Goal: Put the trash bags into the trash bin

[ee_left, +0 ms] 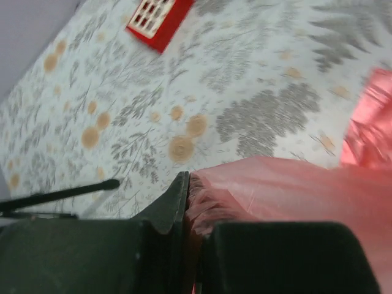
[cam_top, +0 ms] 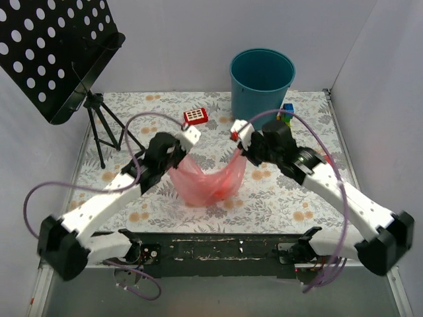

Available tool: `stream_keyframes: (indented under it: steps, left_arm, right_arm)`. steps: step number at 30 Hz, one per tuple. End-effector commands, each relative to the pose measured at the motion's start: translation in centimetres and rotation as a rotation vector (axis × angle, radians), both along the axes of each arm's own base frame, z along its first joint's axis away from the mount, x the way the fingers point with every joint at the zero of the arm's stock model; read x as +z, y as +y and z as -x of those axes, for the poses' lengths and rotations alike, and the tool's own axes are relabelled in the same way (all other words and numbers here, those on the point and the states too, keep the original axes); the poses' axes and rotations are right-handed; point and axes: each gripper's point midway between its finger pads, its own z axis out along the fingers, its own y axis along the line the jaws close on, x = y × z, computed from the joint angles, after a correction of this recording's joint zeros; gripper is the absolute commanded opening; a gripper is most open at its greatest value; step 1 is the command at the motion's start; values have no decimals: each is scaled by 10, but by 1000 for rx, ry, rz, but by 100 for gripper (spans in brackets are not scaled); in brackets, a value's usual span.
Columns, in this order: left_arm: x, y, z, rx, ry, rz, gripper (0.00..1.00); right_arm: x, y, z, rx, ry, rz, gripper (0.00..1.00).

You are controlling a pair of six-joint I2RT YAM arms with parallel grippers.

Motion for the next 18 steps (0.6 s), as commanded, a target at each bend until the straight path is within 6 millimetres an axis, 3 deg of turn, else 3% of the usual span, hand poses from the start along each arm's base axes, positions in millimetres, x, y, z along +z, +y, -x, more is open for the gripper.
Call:
stream_keyframes:
  steps: [1,2,3,4,5,6,7,8,9,10,11,12,14,15,16,18]
  left_arm:
    - [15,39,-83,563,-1,54,0]
    - [17,41,-102,631,30,43,0]
    - [27,46,-121,705,49,72,0]
    - [56,52,-150,793,7,137,0]
    - [102,51,-175,825,-62,235,0]
    - [143,50,-199,816,-132,291,0]
    - [206,45,-217,779,-258,371,0]
    - [266,40,-226,720,-396,425,0]
    - [327,32,-227,646,-549,491,0]
    - [392,35,-213,584,-744,539,0]
    - [443,34,-189,521,-923,559,0]
    - [489,38,-158,473,-1118,611,0]
    - [538,34,-105,334,-1423,595,0]
    - [559,33,-75,277,-1534,631,0]
    - [571,26,-56,223,-1588,632,0]
    - [577,15,-34,158,-1647,607,0]
  right_arm:
    - [56,26,-106,-253,-110,-163,1]
    - [40,29,-143,-319,-67,-132,1]
    - [63,31,-176,-363,-84,-167,1]
    - [93,31,-214,-429,-117,-215,1]
    - [116,32,-247,-483,-144,-245,1]
    - [182,29,-272,-508,-250,-347,1]
    - [279,20,-273,-495,-453,-494,1]
    - [323,15,-271,-482,-611,-543,1]
    - [370,11,-258,-470,-811,-578,1]
    - [403,2,-235,-468,-952,-588,1]
    - [441,-11,-201,-449,-1173,-693,1]
    - [463,-20,-164,-388,-1316,-725,1]
    - [518,-24,-106,-328,-1539,-758,1]
    - [538,-29,-88,-348,-1625,-779,1]
    - [558,-40,-61,-373,-1742,-788,1]
    - [569,-42,-25,-351,-1901,-774,1]
